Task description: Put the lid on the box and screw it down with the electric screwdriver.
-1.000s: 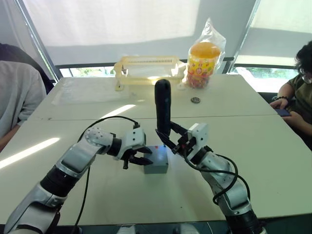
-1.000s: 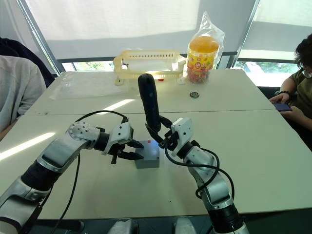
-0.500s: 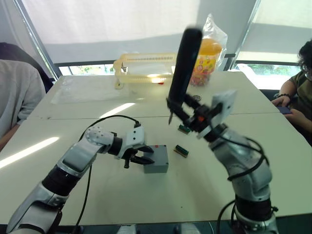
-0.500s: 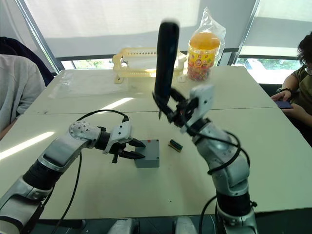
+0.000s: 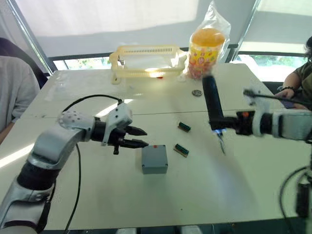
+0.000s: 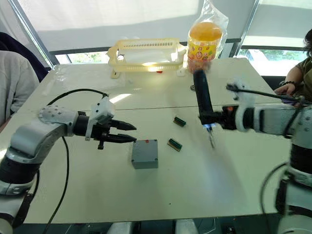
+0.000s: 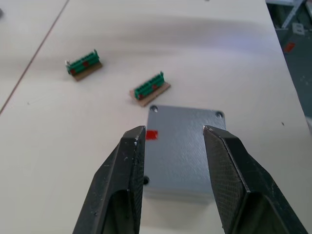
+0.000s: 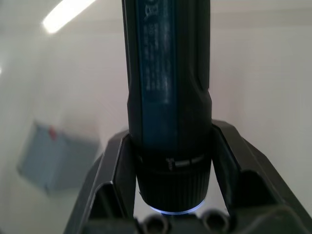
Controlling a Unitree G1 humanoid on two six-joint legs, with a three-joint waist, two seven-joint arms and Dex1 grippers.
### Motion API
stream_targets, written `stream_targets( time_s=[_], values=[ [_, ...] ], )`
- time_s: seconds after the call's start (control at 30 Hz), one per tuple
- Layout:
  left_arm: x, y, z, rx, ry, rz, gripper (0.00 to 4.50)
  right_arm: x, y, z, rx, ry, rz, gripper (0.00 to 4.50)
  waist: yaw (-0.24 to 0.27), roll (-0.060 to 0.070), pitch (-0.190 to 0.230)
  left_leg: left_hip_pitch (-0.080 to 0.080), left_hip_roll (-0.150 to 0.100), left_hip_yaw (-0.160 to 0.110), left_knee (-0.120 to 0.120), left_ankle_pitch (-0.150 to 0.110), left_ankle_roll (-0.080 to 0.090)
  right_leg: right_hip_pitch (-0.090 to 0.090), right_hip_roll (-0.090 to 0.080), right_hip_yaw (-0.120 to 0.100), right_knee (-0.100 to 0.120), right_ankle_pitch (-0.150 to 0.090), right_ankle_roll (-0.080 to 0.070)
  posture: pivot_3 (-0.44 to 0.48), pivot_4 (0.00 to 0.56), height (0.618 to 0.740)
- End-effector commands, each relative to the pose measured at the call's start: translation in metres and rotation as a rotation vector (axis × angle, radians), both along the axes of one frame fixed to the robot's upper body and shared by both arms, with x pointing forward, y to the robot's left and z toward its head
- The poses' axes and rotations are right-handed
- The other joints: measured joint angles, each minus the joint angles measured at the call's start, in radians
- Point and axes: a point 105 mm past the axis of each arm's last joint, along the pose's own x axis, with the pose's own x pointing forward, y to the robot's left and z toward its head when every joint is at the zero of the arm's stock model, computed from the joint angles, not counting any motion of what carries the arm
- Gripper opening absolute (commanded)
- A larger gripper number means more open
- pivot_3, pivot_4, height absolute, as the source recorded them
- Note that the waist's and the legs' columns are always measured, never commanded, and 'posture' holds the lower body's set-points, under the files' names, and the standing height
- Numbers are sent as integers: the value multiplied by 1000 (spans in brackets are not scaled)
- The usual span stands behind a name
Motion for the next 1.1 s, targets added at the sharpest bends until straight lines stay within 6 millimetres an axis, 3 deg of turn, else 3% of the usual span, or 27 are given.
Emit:
stream_targets(
  time_s=[0.03,0.33,0.5,0.7,0.77,0.83,0.9,0.97,1.1],
  values=[
    [-12,3,0,19,-32,-3,1873,-1,-6,-1,46,93,-4,1765,-5,0,2,0,0,0,0,0,0,-1,1,1,0,0,0,0,150,740],
    [-10,14,-30,13,-3,157,1873,13,-19,-45,-7,302,-122,1765,2,-1,5,0,0,2,7,0,-1,1,1,3,2,1,-4,0,150,740],
    [-4,11,-27,-21,-21,201,1873,20,-23,-51,-40,314,-152,1765,5,-1,5,0,0,1,7,1,-2,1,1,3,2,2,-3,0,150,740],
    [5,17,-36,-24,-1,262,1873,28,-28,-55,-118,249,-179,4472,5,-2,5,2,0,1,7,1,-2,3,2,2,2,3,-1,0,150,740],
    [9,20,-39,-34,12,285,1873,37,-32,-45,-155,136,-184,4472,5,-2,5,4,0,1,7,1,-2,5,2,2,1,3,-1,0,150,740],
    [12,23,-42,-52,30,310,1873,50,-31,-21,-185,-53,-151,4472,7,-2,5,4,0,1,7,1,-2,5,1,2,1,2,-2,0,150,740],
    [16,25,-46,-75,52,342,1873,52,-7,13,-119,-263,-24,4472,6,-1,5,4,0,1,7,1,-2,5,1,2,1,2,-2,0,150,740],
    [16,24,-52,-85,81,346,1873,33,23,29,-11,-348,138,4472,6,-1,5,3,0,1,7,1,-2,4,1,2,2,3,0,0,150,740],
    [13,17,-64,-77,128,320,1873,-34,79,1,28,-346,497,4472,11,-4,4,4,2,-4,5,1,-2,6,3,-2,2,2,0,0,150,740]
  ],
)
